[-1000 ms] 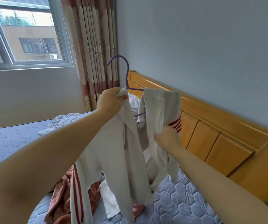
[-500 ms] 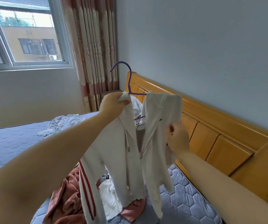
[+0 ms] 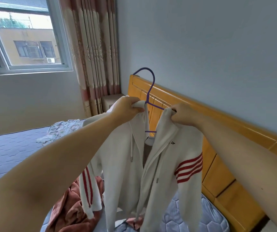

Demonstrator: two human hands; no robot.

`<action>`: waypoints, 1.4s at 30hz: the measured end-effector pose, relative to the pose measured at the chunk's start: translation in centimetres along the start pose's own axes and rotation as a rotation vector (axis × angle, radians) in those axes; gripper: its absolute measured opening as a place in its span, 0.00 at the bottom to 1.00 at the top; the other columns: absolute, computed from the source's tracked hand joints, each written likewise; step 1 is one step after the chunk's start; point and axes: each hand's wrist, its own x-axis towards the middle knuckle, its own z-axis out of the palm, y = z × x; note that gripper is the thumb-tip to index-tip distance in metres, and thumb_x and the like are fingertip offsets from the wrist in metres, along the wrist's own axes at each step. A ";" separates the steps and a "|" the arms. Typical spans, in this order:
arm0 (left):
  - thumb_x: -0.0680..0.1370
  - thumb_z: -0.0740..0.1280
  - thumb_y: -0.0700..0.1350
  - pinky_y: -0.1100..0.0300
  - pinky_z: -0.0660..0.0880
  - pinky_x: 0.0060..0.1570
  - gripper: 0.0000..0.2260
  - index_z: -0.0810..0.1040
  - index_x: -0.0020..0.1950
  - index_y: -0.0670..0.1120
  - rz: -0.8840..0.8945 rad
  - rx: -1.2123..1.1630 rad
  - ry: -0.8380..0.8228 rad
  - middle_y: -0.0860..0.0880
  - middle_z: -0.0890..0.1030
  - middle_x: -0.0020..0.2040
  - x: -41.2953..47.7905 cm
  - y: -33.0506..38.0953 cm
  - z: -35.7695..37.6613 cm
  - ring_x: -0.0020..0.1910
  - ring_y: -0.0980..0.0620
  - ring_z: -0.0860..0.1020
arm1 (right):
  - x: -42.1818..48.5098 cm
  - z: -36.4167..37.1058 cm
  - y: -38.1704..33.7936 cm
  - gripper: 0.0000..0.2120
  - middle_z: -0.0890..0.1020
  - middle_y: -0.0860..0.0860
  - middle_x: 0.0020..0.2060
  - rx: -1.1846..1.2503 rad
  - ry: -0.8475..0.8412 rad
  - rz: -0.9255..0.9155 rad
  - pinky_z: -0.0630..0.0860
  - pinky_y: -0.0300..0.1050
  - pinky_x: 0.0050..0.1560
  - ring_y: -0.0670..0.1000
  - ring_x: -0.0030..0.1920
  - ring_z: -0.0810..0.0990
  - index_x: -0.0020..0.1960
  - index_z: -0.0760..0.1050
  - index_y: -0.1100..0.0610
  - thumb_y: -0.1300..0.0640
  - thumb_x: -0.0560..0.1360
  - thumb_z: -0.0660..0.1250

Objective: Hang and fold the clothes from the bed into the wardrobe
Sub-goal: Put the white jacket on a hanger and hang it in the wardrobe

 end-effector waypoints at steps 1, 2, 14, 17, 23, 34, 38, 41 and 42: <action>0.73 0.72 0.47 0.60 0.72 0.39 0.04 0.78 0.40 0.54 0.002 0.001 -0.016 0.57 0.77 0.35 0.0 0.2 0.4 0.37 0.54 0.75 | -0.3 0.2 -0.2 0.09 0.72 0.54 0.31 -0.028 0.029 0.041 0.67 0.47 0.36 0.52 0.34 0.70 0.33 0.69 0.58 0.63 0.72 0.60; 0.73 0.72 0.47 0.59 0.73 0.41 0.03 0.80 0.42 0.52 0.008 0.003 -0.027 0.55 0.78 0.37 0.1 0.5 0.6 0.39 0.53 0.76 | -0.6 0.5 -0.4 0.11 0.70 0.52 0.30 -0.060 0.080 0.074 0.67 0.45 0.35 0.51 0.33 0.69 0.32 0.67 0.57 0.63 0.73 0.60; 0.73 0.70 0.51 0.67 0.64 0.30 0.06 0.75 0.40 0.56 0.079 -0.010 -0.035 0.59 0.73 0.33 -0.7 2.9 -0.8 0.33 0.60 0.71 | -6.1 -0.6 -3.1 0.06 0.73 0.49 0.33 0.064 0.415 0.205 0.65 0.44 0.34 0.52 0.36 0.71 0.39 0.70 0.55 0.58 0.75 0.58; 0.74 0.71 0.48 0.66 0.65 0.32 0.04 0.78 0.44 0.49 0.119 -0.071 -0.074 0.55 0.76 0.36 -1.4 3.6 -1.0 0.35 0.56 0.72 | -8.4 -1.2 -4.3 0.13 0.78 0.47 0.40 0.023 0.321 0.189 0.71 0.47 0.41 0.49 0.41 0.76 0.47 0.73 0.51 0.42 0.75 0.60; 0.73 0.71 0.50 0.62 0.69 0.35 0.06 0.78 0.44 0.50 0.231 -0.111 -0.199 0.55 0.77 0.37 -3.5 5.7 -2.1 0.37 0.55 0.74 | -13.8 -0.8 -6.5 0.17 0.76 0.47 0.34 -0.052 0.425 0.283 0.70 0.47 0.37 0.49 0.36 0.75 0.40 0.75 0.51 0.37 0.71 0.65; 0.75 0.67 0.41 0.63 0.66 0.50 0.24 0.67 0.71 0.51 0.558 -0.233 -0.671 0.52 0.73 0.55 -8.6 12.0 -5.7 0.51 0.53 0.72 | -29.0 -1.2 -11.1 0.10 0.78 0.48 0.31 -0.073 0.878 0.635 0.70 0.42 0.35 0.52 0.37 0.76 0.36 0.79 0.53 0.47 0.70 0.71; 0.77 0.67 0.52 0.58 0.67 0.49 0.14 0.74 0.58 0.45 0.589 -0.127 -0.624 0.48 0.76 0.50 -10.4 14.7 -4.8 0.50 0.48 0.73 | -36.0 -2.7 -13.1 0.13 0.77 0.46 0.30 -0.130 0.973 0.739 0.65 0.39 0.32 0.53 0.36 0.76 0.32 0.75 0.52 0.47 0.70 0.71; 0.77 0.66 0.54 0.56 0.65 0.40 0.17 0.70 0.35 0.43 0.620 -0.073 -0.572 0.49 0.73 0.36 -12.8 17.4 -3.9 0.42 0.46 0.71 | -41.0 -3.5 -14.8 0.12 0.79 0.47 0.31 -0.173 1.019 0.824 0.67 0.41 0.34 0.53 0.37 0.78 0.36 0.78 0.55 0.46 0.69 0.71; 0.76 0.66 0.54 0.57 0.64 0.38 0.17 0.68 0.33 0.46 0.646 -0.067 -0.555 0.51 0.71 0.34 -13.8 18.3 -3.7 0.41 0.46 0.71 | -42.5 -3.7 -15.4 0.13 0.80 0.48 0.32 -0.187 1.019 0.850 0.68 0.42 0.35 0.53 0.38 0.78 0.36 0.78 0.55 0.45 0.68 0.72</action>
